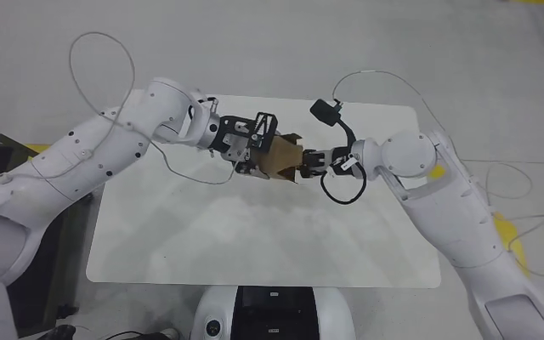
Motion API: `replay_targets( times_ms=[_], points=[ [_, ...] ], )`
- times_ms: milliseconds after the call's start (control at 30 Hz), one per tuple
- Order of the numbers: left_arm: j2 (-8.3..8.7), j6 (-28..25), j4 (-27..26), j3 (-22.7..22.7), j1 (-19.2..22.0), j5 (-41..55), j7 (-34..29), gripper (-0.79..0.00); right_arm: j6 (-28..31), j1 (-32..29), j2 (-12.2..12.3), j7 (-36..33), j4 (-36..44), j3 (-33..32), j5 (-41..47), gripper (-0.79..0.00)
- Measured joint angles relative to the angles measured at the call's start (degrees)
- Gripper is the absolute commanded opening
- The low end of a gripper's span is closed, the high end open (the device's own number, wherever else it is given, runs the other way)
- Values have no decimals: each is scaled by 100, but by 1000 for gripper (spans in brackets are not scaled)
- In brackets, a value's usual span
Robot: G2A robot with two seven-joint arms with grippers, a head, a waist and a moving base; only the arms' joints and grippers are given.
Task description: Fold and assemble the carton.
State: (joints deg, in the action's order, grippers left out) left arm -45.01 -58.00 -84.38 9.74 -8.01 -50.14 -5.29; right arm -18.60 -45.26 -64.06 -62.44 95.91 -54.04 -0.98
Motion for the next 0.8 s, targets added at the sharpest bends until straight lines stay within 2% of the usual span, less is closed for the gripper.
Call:
replay_targets(
  times_ms=[167, 300, 633, 767, 800],
  points=[
    [81, 0, 179, 0, 15, 110, 190, -557, -35, -64, 13, 95, -42, -154, 215, 0],
    [187, 0, 296, 0, 8, 149, 565, -622, -6, -188, 40, 213, -60, -382, 462, 0],
    [497, 0, 351, 0, -140, -137, 2340, -637, 598, -651, 43, 623, -215, -948, 1802, 0],
    [560, 0, 344, 0, -207, -357, 2844, -646, 815, -690, 25, 570, -238, -924, 2064, -46],
    [569, 0, 343, 0, -217, -391, 2963, -643, 842, -692, 21, 564, -240, -908, 2084, -83]
  ],
)
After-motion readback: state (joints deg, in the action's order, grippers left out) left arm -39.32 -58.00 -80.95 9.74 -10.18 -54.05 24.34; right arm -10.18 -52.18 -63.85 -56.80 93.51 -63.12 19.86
